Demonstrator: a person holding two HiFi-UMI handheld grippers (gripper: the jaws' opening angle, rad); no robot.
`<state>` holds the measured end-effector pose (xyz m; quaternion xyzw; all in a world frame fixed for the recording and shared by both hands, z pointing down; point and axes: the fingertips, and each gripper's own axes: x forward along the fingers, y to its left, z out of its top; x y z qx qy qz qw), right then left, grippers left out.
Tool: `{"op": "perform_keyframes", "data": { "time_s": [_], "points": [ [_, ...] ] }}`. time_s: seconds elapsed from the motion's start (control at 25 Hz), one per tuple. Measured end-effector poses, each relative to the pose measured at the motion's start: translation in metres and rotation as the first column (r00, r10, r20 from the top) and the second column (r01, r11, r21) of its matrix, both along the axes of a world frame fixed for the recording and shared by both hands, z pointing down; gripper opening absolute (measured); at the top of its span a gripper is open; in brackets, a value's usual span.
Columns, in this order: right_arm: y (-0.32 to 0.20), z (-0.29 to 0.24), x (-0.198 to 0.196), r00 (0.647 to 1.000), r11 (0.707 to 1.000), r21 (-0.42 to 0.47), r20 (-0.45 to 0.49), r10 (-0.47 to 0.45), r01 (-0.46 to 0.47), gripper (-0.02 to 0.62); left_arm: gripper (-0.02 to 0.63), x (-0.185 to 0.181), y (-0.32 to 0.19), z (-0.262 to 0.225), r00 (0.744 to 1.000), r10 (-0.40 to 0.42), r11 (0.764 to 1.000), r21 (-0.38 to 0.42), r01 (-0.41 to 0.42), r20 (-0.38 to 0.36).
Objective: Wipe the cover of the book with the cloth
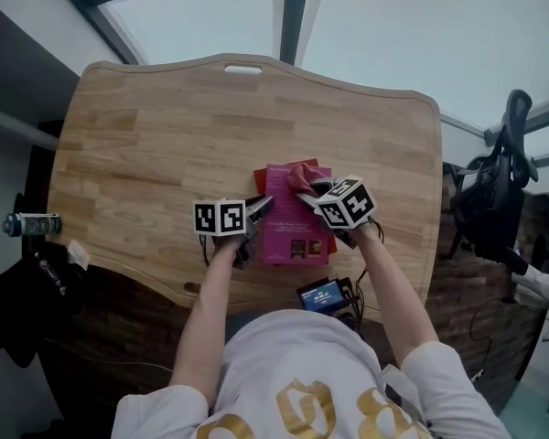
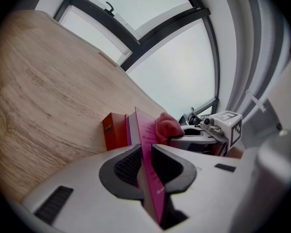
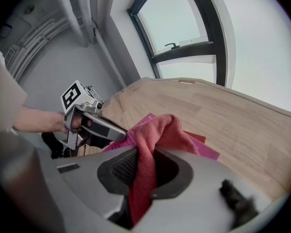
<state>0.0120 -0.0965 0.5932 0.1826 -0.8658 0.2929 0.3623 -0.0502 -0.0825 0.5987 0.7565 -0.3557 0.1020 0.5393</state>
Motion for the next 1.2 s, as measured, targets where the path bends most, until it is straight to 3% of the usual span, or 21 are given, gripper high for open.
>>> {"op": "perform_keyframes", "data": {
  "time_s": [0.4,1.2],
  "points": [
    [-0.007,-0.001,0.0,1.0,1.0,0.019,-0.003,0.015,-0.015,0.069,0.072,0.0,-0.001,0.0,1.0,-0.005,1.0,0.009,0.005,0.012],
    [0.016,-0.001,0.005,0.992,0.991,0.029,-0.006,0.129,-0.129,0.071,0.074,-0.002,-0.001,0.0,0.997,-0.063,0.997,0.053,0.061,0.036]
  ]
}}
